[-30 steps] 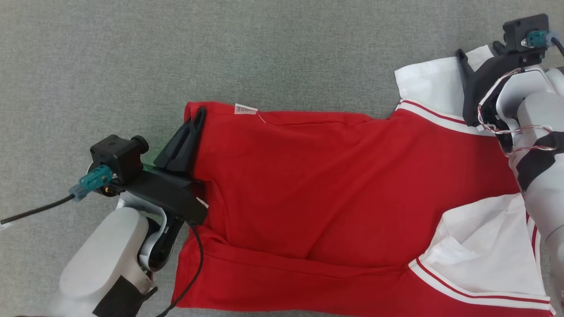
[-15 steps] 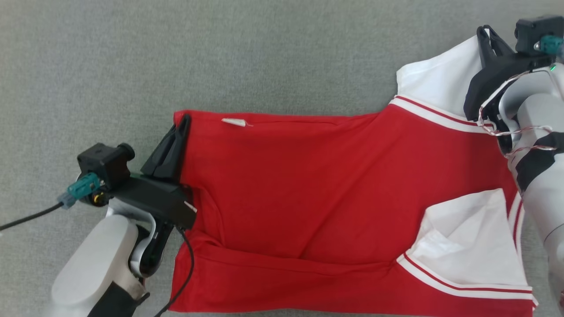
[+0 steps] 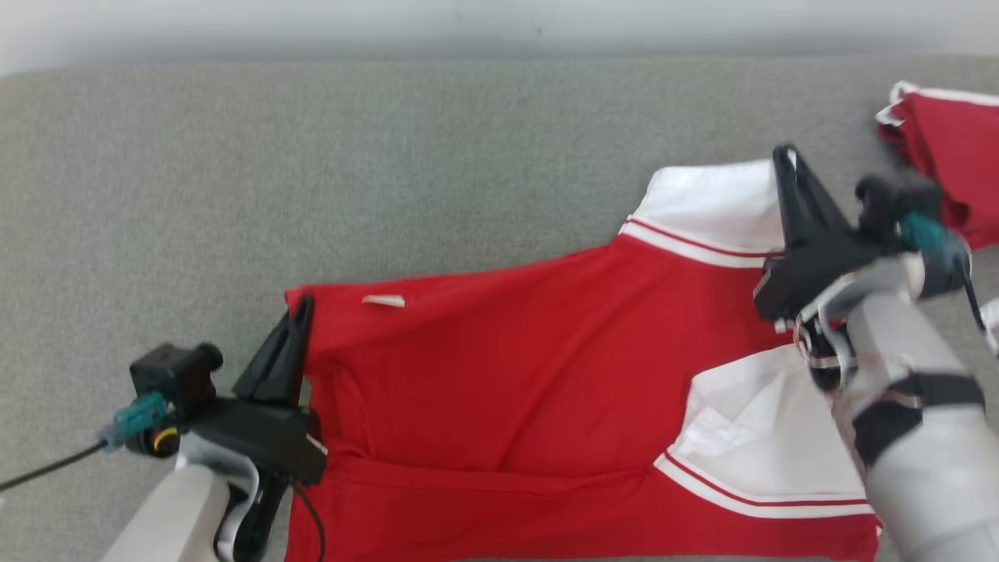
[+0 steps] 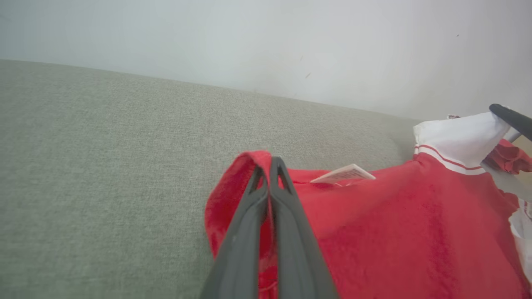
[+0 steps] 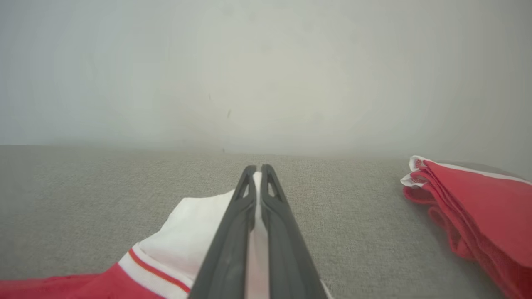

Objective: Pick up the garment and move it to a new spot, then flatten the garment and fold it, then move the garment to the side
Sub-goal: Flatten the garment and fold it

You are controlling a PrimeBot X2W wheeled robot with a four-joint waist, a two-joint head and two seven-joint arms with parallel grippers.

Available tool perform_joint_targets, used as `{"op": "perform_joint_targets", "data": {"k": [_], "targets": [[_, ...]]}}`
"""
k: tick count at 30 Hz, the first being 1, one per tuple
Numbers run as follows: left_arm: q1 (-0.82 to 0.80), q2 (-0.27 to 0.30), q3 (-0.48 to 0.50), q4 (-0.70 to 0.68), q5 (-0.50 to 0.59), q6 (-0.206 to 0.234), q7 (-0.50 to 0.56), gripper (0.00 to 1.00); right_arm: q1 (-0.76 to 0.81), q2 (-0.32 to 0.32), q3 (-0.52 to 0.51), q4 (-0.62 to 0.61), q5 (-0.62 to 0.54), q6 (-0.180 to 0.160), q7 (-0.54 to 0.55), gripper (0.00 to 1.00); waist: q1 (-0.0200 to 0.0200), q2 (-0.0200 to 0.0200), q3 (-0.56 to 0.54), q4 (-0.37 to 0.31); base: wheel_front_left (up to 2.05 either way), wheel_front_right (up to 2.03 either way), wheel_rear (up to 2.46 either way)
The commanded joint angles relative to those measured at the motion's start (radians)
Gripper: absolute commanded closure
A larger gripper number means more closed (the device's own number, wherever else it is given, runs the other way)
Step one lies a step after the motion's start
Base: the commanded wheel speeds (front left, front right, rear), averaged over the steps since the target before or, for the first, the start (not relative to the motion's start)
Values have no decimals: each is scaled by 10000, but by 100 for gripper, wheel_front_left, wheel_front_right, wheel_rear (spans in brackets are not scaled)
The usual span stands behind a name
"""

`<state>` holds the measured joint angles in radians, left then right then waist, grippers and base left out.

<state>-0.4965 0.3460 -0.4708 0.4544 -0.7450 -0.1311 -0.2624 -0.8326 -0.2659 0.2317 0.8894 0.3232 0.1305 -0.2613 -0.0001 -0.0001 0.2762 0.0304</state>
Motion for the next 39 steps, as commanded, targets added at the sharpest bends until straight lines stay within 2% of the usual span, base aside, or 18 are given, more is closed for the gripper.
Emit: {"op": "perform_joint_targets", "data": {"k": [1, 7, 8, 12, 17, 20, 27, 35, 36, 37, 38, 39], "targets": [[259, 1, 63, 27, 31, 11, -33, 100, 564, -25, -77, -504, 282, 5, -38, 100, 1, 1, -478, -285, 0, 0, 0], [895, -57, 569, 60, 175, 11, -33, 100, 3061, -249, -360, -3032, 1194, 5, -39, 100, 1, 1, -957, -370, 0, 0, 0], [895, -57, 569, 60, 175, 11, -33, 100, 3061, -249, -360, -3032, 1194, 5, -39, 100, 1, 1, -957, -370, 0, 0, 0], [1229, -181, 958, -30, 539, 11, -33, 100, 4668, -321, -486, -4421, 1756, 5, -40, 100, 1, 1, -1166, -428, 0, 0, 0], [1845, -258, 1038, -450, 781, 11, -31, 100, 6275, -237, -728, -5495, 2165, 5, -41, 100, 1, 1, -1431, -550, 0, 0, 0], [2459, -410, 1223, -825, 887, 11, -31, 100, 7044, -235, -936, -5752, 2298, 5, -41, 100, 1, 1, -1535, -604, 0, 0, 0], [3253, -736, 1175, -559, 984, 11, -31, 100, 8254, 28, -1481, -6134, 2120, 5, -8, 100, 1, 1, -1694, -459, 0, 0, 0], [3213, -1058, 1352, 278, 1108, 11, -33, 100, 8534, 283, -1389, -5769, 1782, 5, 284, 100, 1, 1, -1841, -489, 0, 0, 0], [3195, -1118, 1249, 489, 1126, 11, -31, 100, 8429, 296, -1418, -5577, 1643, 5, 288, 62, 1, 1, -1883, -518, 0, 0, 0], [3171, -1101, 1247, 551, 1176, 11, -31, 52, 8382, 337, -1444, -5526, 1643, 5, 269, 1, 1, 1, -1912, -522, 0, 0, 0], [3158, -1099, 1316, 574, 1233, 11, -33, 8, 8337, 380, -1482, -5473, 1664, 5, 253, 0, 1, 1, -1949, -524, 0, 0, 0], [3196, -1144, 1428, 587, 1209, 11, -33, 0, 8316, 391, -1499, -5447, 1660, 5, 240, 0, 1, 1, -1980, -527, 0, 0, 0]]}}
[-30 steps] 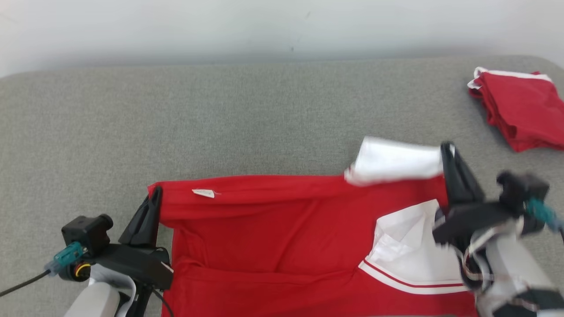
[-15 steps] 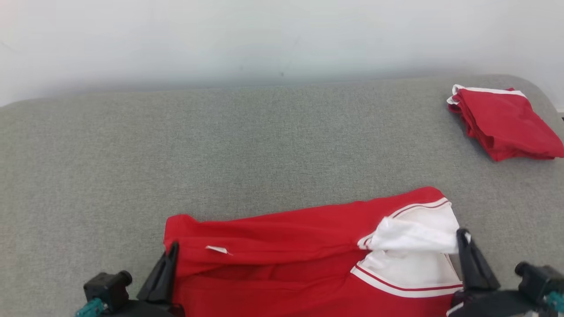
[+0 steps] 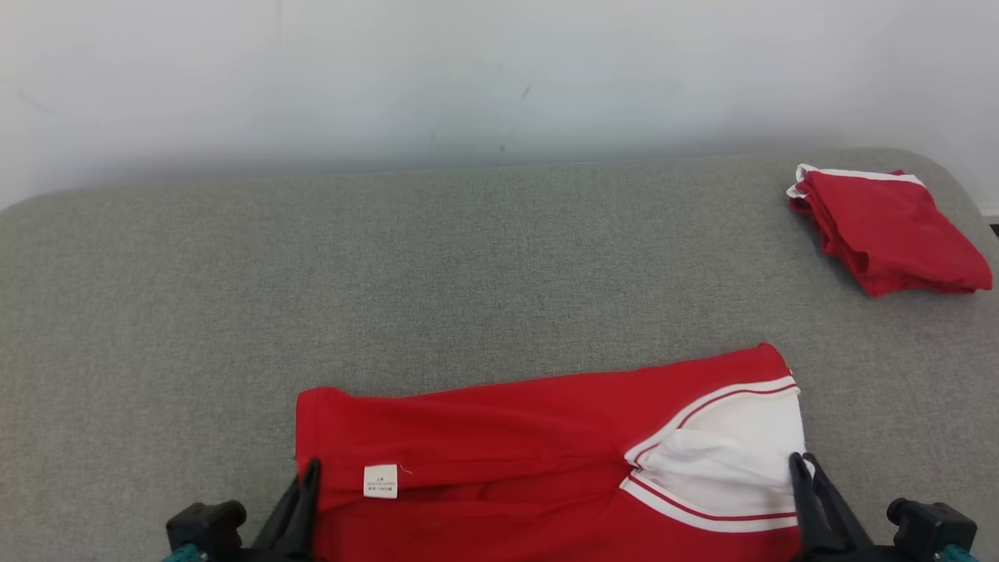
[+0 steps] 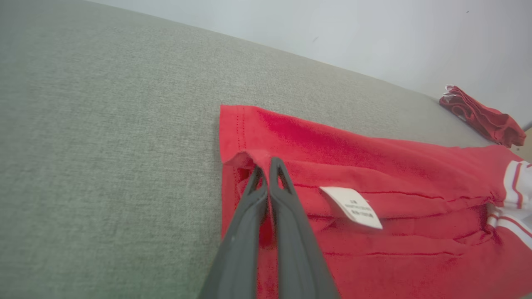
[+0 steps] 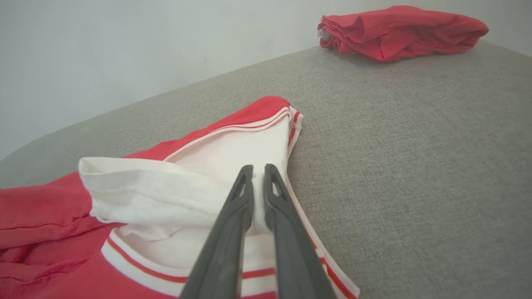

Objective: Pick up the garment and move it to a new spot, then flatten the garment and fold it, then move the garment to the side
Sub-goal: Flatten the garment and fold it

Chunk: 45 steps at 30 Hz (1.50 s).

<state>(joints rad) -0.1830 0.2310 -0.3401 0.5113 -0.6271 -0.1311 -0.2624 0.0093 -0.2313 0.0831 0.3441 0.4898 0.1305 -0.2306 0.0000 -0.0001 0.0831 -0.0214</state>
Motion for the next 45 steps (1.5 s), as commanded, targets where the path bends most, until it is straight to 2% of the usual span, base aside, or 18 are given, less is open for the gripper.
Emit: {"op": "perform_joint_targets", "data": {"k": [1, 12, 18, 21, 27, 35, 42, 43, 44, 45], "targets": [[126, -41, 212, -10, 95, 11, -33, 0, -108, 32, -29, 15, -32, 5, -76, 0, 0, 1, -87, -6, 0, 0, 0], [1212, -573, 2177, -1436, 1890, 11, -31, 0, -426, -90, -132, 79, -79, 5, -140, 0, 0, 1, -421, 130, 0, 0, 0], [2016, -1302, 3409, -2499, 3042, 11, -33, 0, -1072, -273, -87, 1083, -739, 5, 196, 0, 0, 1, -583, 322, 0, 0, 0], [2364, -1560, 3516, -2811, 3439, 11, -31, 0, -1379, -466, -43, 1843, -1180, 5, 174, 0, 0, 1, -648, 466, 0, 0, 0], [2718, -1727, 3551, -3019, 3971, 11, -31, 0, -1974, -451, 78, 3460, -1493, 5, 297, 0, 0, 1, -710, 658, 0, 0, 0], [2772, -1806, 3686, -2988, 4091, 11, -33, 0, -2974, -258, 675, 5372, -1239, 5, 731, 0, 0, 1, -665, 767, 0, 0, 0], [2584, -1811, 3703, -2898, 4068, 11, -32, 0, -3532, -205, 1262, 6461, -803, 5, 1088, 0, 0, 1, -580, 889, 0, 0, 0], [2577, -1812, 3689, -2890, 4046, 11, -32, 0, -3571, -140, 1320, 6528, -641, 5, 1091, 17, 0, 1, -570, 905, 0, 0, 0], [2573, -1812, 3681, -2886, 4022, 11, -32, 0, -3591, -74, 1387, 6557, -473, 7, 1101, 86, 0, 1, -569, 918, 0, 0, 0], [2591, -1813, 3682, -2885, 4007, 11, -32, 0, -3596, -43, 1478, 6562, -314, 8, 1111, 100, 0, 1, -572, 922, 0, 0, 0]]}}
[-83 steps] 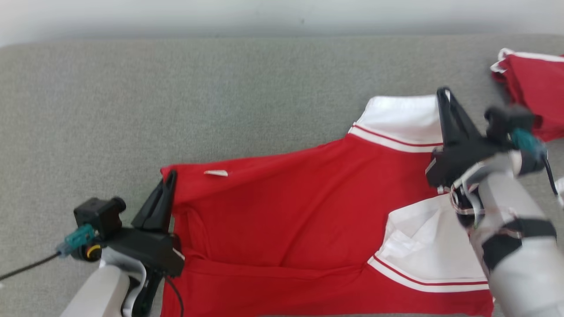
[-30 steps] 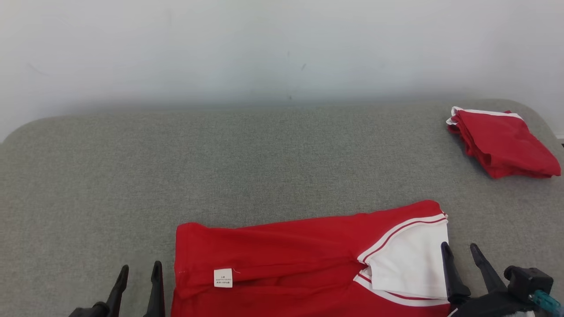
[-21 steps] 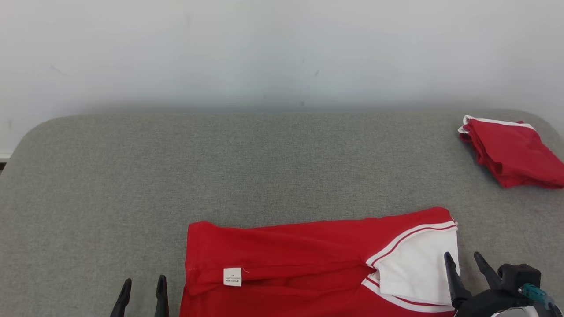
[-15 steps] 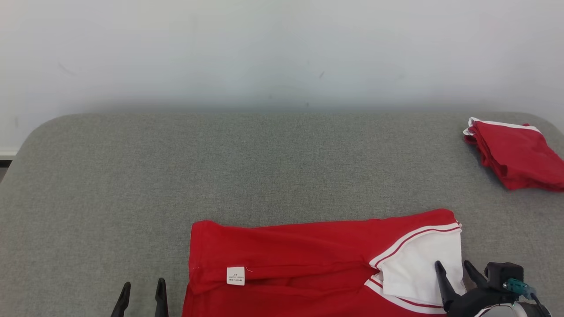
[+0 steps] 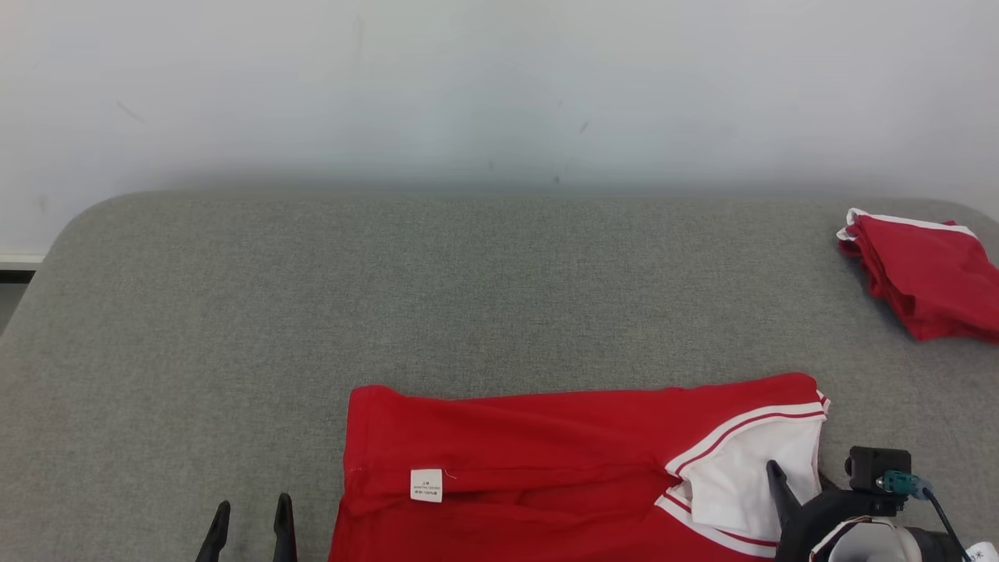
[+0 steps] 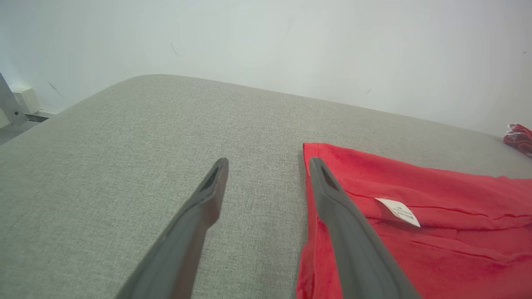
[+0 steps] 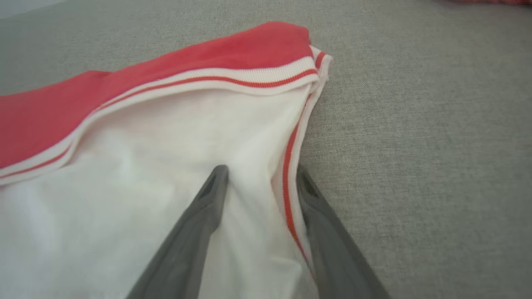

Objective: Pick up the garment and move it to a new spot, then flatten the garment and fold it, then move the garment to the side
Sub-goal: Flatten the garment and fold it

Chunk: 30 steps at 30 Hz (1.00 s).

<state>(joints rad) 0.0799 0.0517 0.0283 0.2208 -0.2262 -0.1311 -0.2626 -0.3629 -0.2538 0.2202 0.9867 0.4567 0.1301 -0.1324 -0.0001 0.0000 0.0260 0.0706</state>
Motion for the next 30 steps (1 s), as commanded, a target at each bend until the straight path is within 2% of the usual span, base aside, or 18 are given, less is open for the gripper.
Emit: {"op": "perform_joint_targets", "data": {"k": [1, 6, 10, 19, 25, 30], "targets": [[-13, -20, 6, 20, -22, 11, -30, 0, 117, 167, 204, 141, 156, 12, 125, 100, 1, 0, -3, 2, 0, 0, 0], [75, -20, 46, 34, -48, 11, -31, 0, -35, -235, 534, 194, 685, -8, -35, 100, 1, 0, -21, -76, 0, 0, 0], [21, -21, 34, 7, -61, 11, -30, 0, -209, -989, 442, 300, 1047, -12, -280, 100, 1, 0, -42, -130, 0, 0, 0], [150, -21, 37, -5, -81, 11, -30, 0, -430, -2045, 354, 290, 1480, -5, -568, 100, 1, 0, -88, -377, 0, 0, 0], [170, -19, -24, 68, -63, 11, -31, 0, -166, -1991, 802, -791, 2035, -3, -418, 100, 1, 0, -230, -620, 0, 0, 0], [149, -21, 7, 68, -18, 11, -30, 0, 202, -1954, 1349, -2610, 2579, -2, -25, 100, 1, 0, -312, -773, 0, 0, 0]]}}
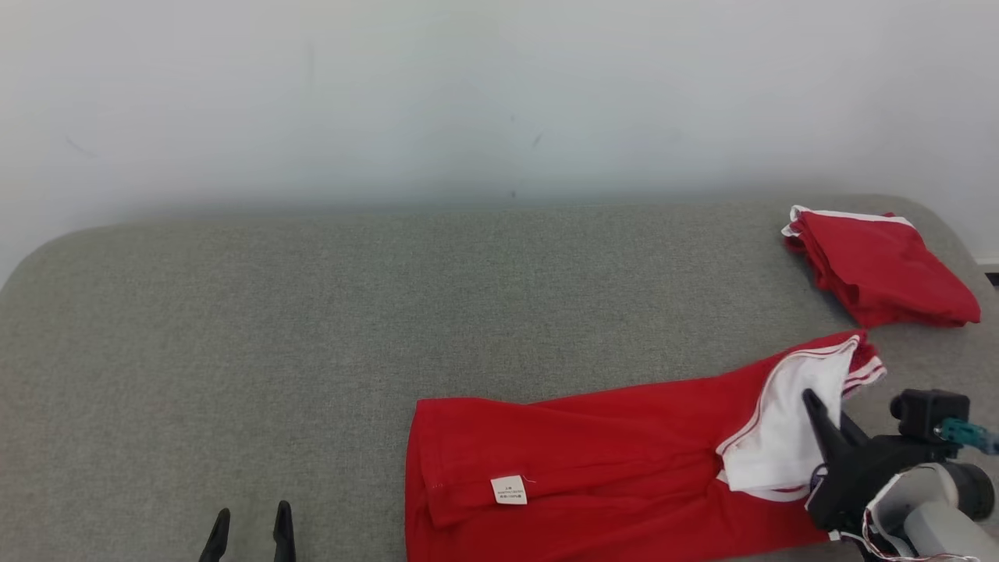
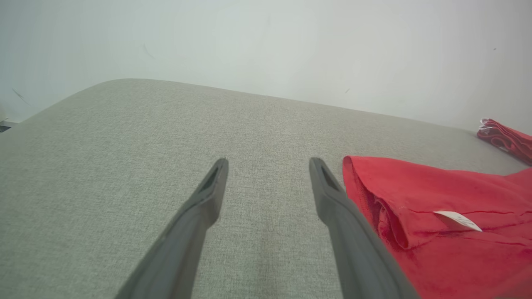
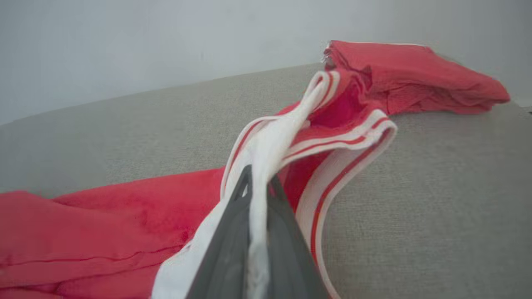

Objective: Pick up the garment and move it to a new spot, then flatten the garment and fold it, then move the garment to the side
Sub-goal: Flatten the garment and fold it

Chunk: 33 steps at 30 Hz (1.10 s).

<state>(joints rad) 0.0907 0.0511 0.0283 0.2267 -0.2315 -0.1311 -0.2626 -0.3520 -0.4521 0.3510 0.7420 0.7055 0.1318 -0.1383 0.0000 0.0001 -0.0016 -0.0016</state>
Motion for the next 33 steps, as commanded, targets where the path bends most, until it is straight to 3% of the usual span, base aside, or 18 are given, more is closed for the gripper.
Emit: {"op": "perform_joint_targets", "data": {"k": [1, 10, 13, 15, 23, 33], "targets": [[55, -14, 13, 3, 40, 11, -30, 0, 173, 28, 123, -579, 176, -20, 143, 100, 0, -1, -50, -83, 0, 0, 0], [72, -11, -121, 112, -30, 11, -30, 0, 1014, 513, 630, -4526, 536, -19, 1636, 100, 0, -1, -97, -166, 0, 0, 0], [35, -13, -185, 146, -57, 11, -30, 0, 1172, 727, 680, -5160, 380, -19, 1953, 100, 0, -1, -100, -109, 0, 0, 0], [-79, -11, -285, 223, -136, 11, -30, 0, 1405, 1303, 775, -6063, 91, -19, 2503, 100, 0, -1, -97, 70, 0, 0, 0], [-205, -10, -535, 350, -272, 11, -30, 0, 1083, 2614, 1013, -5898, -802, -19, 3051, 100, 0, -1, -76, 548, 0, 0, 0], [-292, -12, -808, 553, -432, 11, -30, 0, 282, 3427, 1398, -4342, -1103, -19, 3620, 100, 0, -1, -79, 1106, 0, 0, 0]]}}
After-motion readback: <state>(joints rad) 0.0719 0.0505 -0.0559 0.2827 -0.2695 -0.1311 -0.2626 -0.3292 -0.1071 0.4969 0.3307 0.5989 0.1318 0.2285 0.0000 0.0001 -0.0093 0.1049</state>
